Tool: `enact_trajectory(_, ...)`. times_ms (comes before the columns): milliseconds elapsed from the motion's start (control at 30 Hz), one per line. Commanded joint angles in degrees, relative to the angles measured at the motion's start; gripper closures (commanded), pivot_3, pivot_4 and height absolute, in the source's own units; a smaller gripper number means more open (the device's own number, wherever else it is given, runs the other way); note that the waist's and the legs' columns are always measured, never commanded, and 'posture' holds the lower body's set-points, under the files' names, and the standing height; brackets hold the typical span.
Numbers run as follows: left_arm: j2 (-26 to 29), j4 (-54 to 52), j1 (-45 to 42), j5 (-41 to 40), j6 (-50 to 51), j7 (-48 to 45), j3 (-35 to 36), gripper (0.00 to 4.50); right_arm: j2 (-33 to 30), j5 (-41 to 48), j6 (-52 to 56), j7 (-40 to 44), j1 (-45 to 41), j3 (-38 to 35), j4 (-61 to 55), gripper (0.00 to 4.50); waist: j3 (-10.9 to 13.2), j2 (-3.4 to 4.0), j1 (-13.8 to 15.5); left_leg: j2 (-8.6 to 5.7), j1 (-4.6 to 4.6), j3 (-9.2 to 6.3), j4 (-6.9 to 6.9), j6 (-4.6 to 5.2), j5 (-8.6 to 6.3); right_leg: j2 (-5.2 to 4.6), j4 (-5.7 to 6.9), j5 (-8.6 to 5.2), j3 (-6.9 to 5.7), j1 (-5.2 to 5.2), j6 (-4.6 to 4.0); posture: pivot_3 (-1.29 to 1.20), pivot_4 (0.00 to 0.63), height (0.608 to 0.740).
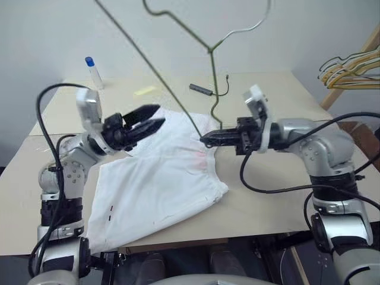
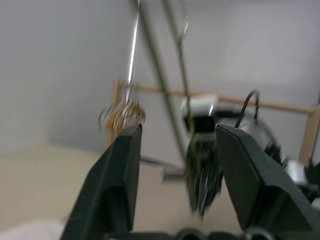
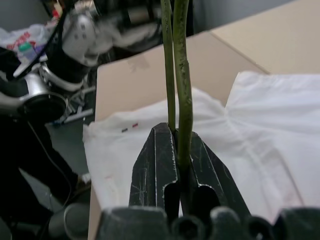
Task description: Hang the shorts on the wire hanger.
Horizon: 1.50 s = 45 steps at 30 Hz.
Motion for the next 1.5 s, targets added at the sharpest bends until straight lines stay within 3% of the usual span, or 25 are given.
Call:
enact_trajectory(33, 4.5, 2.9, 1.0, 12.0, -6.2, 1.5, -3.9, 0.64, -2.1, 5.3, 6.7, -4.3, 2.7, -7.2, -2.3, 4.5, 0.0, 0.0, 0.0, 0.0, 0.0, 0.0, 0.0, 0.0, 0.0, 0.01, -0.01, 0.0, -0.01, 0.0, 0.0, -0.12, 0.0, 0.74)
enact_trajectory(100, 6.4, 3.8, 1.4, 17.8, -8.9, 2.5, -6.6, 0.03, -4.2, 6.3, 10.1, -6.8, 5.9, -9.1, -4.1, 4.5, 0.0, 0.02, 0.1, -0.01, -0.03, 0.02, 0.0, 0.0, 0.0, -0.01, -0.04, 0.0, 0.0, -0.01, 0.0, -0.13, 0.0, 0.74)
enact_trajectory(233, 8.2, 4.2, 1.5, 21.7, -11.5, 0.6, -8.7, 0.03, -10.0, 8.8, 16.3, -9.5, 15.3, -14.1, -8.6, 4.5, 0.0, 0.03, 0.4, -0.03, -0.16, 0.02, 0.0, 0.0, 0.0, -0.05, -0.1, -0.01, -0.02, -0.05, 0.01, -0.14, 0.0, 0.74)
enact_trajectory(367, 8.8, 2.1, 0.9, 22.1, -10.7, -1.2, -10.1, 0.03, -14.7, 17.2, 31.1, -7.9, 21.5, -20.1, -3.7, 4.5, 0.0, 0.03, 0.1, -0.02, -0.18, 0.08, 0.0, 0.0, 0.0, -0.04, -0.06, -0.01, 0.02, -0.1, 0.01, -0.15, 0.0, 0.74)
enact_trajectory(467, 8.6, 0.8, 1.1, 21.0, -11.2, -3.9, -10.6, 0.03, -19.9, 20.2, 36.4, -2.9, 27.6, -19.8, -0.4, 4.5, 0.0, 0.03, -0.1, 0.02, -0.05, 0.12, 0.0, 0.01, 0.0, 0.02, -0.05, -0.02, 0.04, -0.01, 0.01, -0.16, 0.0, 0.74)
enact_trajectory(633, 8.9, 0.5, 1.9, 22.9, -12.5, -5.5, -11.8, 0.03, -25.9, 17.5, 34.1, 1.3, 34.1, -15.8, 3.1, 4.5, 0.0, 0.04, -0.6, 0.02, -0.05, 0.23, 0.0, 0.02, -0.01, 0.03, -0.09, -0.22, 0.12, 0.0, 0.35, -0.16, 0.0, 0.74)
enact_trajectory(767, 8.6, -0.7, 2.3, 21.6, -11.4, -6.3, -11.5, 0.03, -28.4, 14.3, 31.2, 3.3, 35.0, -11.7, 6.9, 4.5, 0.0, 0.03, -1.0, 0.04, -0.02, 0.26, 0.0, 0.02, -0.01, 0.04, -0.09, -0.26, 0.16, 0.02, 0.48, -0.16, 0.0, 0.74)
enact_trajectory(1100, 8.7, -0.9, 3.2, 23.5, -12.4, -6.1, -12.4, 0.03, -26.2, 6.6, 25.3, 5.6, 28.8, -1.8, 16.1, 4.5, 0.0, 0.04, -1.5, 0.03, -0.02, 0.25, 0.0, 0.05, -0.03, 0.02, -0.14, -0.25, 0.17, 0.04, 0.5, -0.14, 0.0, 0.74)
enact_trajectory(1500, 7.7, -1.2, 3.9, 25.3, -12.4, -4.3, -12.9, 0.03, -24.3, 4.6, 25.0, 8.4, 25.5, 2.1, 17.5, 4.5, 0.0, 0.04, -1.1, 0.01, -0.04, 0.19, 0.0, 0.05, -0.03, 0.0, -0.14, -0.23, 0.14, 0.04, 0.48, -0.12, 0.0, 0.74)
